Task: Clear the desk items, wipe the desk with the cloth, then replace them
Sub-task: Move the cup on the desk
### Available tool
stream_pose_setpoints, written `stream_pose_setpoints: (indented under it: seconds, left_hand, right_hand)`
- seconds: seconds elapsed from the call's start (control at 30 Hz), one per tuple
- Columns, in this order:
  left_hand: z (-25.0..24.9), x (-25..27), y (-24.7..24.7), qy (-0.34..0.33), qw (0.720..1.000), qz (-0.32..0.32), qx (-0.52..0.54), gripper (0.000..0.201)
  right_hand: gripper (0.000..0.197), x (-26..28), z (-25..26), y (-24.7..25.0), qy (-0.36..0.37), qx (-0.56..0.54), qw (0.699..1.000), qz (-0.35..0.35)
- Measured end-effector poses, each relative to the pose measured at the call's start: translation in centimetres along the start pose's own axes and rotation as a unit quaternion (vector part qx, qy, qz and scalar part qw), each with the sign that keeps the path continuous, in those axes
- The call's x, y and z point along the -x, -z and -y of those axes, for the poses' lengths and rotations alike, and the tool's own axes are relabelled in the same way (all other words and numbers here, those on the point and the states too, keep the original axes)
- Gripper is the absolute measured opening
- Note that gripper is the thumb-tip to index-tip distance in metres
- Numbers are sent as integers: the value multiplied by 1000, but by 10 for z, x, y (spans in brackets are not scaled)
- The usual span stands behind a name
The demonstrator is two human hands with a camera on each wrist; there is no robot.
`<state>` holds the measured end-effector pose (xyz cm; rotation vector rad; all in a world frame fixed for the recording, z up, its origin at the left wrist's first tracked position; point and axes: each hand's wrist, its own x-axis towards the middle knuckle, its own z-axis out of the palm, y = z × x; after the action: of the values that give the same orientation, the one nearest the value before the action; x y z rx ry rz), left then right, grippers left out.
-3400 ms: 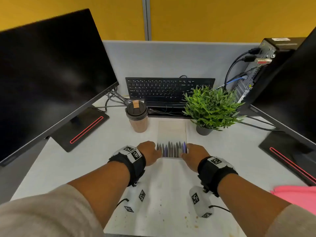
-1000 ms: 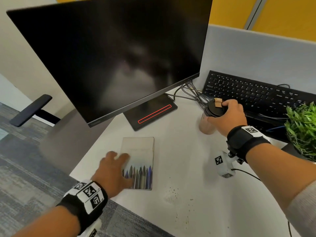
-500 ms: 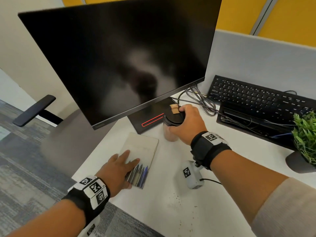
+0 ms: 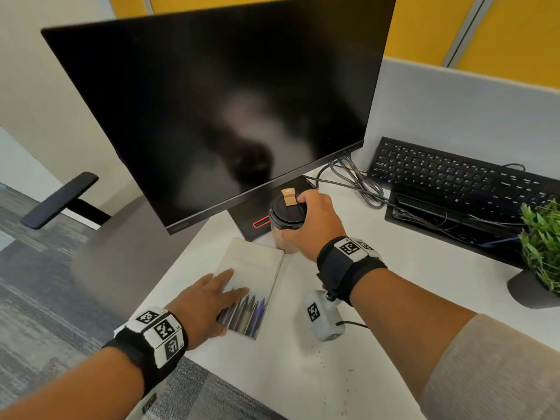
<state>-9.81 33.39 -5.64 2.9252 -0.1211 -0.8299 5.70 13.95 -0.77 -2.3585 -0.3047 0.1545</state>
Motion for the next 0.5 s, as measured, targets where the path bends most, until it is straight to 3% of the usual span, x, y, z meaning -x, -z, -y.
stream_pose_setpoints:
  seconds: [0.17, 0.27, 0.5]
  left_hand:
    - [-32, 8, 22, -1, 999, -44, 2, 79]
    - [-68, 4, 48, -33, 995, -67, 62, 70]
    - [-204, -34, 98, -141, 985, -90, 44, 59]
  right_hand:
    - [70, 23, -13, 33, -7, -7, 1000, -28]
    - [60, 51, -43, 62, -68, -31, 995, -59]
    - [31, 132, -151, 153, -217, -63, 966, -129]
